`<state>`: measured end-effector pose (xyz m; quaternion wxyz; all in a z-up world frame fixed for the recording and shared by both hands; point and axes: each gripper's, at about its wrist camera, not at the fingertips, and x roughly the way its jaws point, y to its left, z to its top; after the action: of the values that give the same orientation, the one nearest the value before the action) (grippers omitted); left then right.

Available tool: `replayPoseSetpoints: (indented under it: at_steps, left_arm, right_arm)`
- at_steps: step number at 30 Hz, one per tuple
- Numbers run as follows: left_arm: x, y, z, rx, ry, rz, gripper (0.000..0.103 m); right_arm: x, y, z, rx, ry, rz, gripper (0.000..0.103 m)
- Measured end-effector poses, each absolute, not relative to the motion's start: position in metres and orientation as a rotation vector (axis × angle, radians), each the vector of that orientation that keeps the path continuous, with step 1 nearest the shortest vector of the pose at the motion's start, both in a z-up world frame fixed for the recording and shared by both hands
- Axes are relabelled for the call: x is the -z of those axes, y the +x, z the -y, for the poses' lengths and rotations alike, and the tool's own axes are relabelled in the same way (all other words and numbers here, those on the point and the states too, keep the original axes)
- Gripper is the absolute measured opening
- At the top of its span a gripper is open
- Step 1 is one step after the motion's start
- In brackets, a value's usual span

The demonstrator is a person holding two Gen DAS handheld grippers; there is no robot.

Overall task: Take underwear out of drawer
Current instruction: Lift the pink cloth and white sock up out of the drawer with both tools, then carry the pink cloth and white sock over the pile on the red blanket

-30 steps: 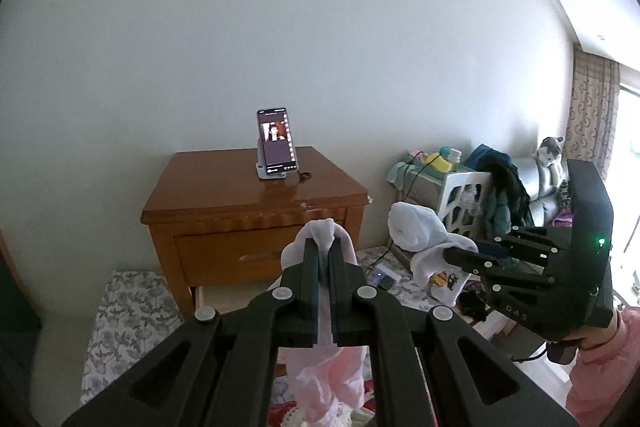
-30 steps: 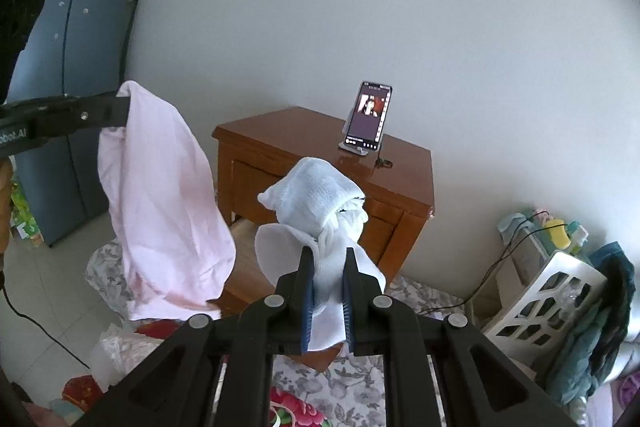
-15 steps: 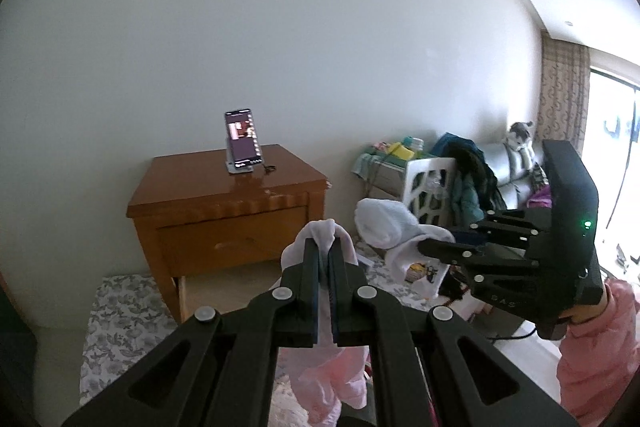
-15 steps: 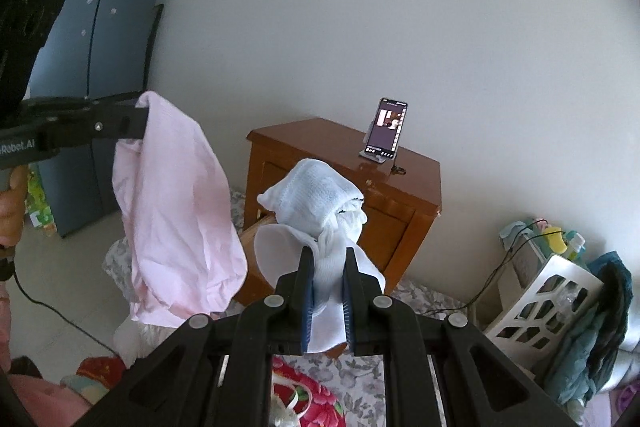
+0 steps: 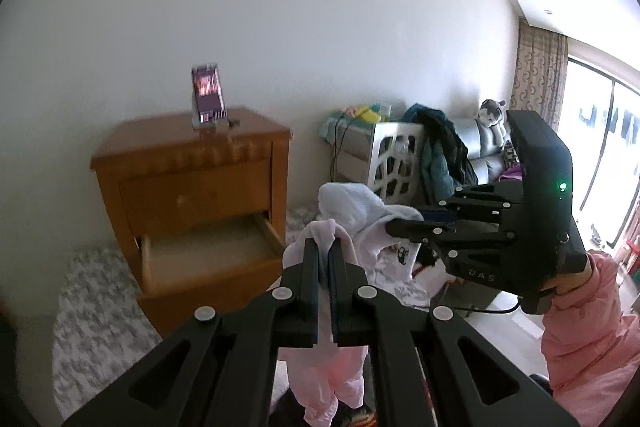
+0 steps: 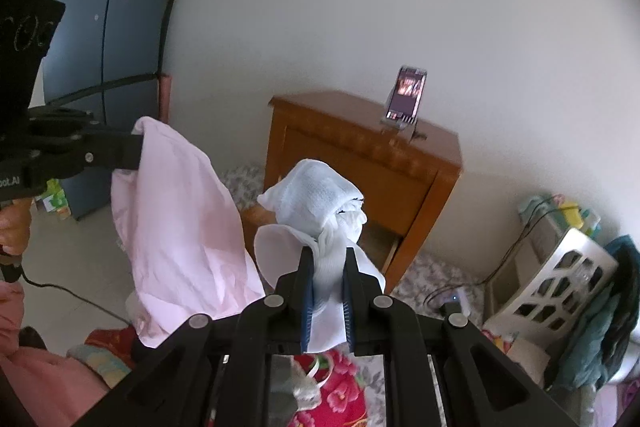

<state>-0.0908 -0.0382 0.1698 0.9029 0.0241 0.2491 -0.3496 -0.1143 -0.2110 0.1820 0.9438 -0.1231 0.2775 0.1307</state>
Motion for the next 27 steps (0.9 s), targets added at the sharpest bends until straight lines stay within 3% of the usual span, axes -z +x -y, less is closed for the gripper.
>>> replayPoseSetpoints:
  at_steps: [12, 27]
  left_arm:
    - [-0.069, -0.079, 0.024, 0.646, 0.084, -0.730, 0.004]
    - [0.008, -0.065, -0.012, 0.548, 0.082, -0.954, 0.004]
  right_arm:
    - [-0.054, -0.098, 0.177, -0.343, -0.271, -0.819, 0.015]
    - [0.014, -0.104, 0.181, -0.440, -0.190, -1.024, 0.016]
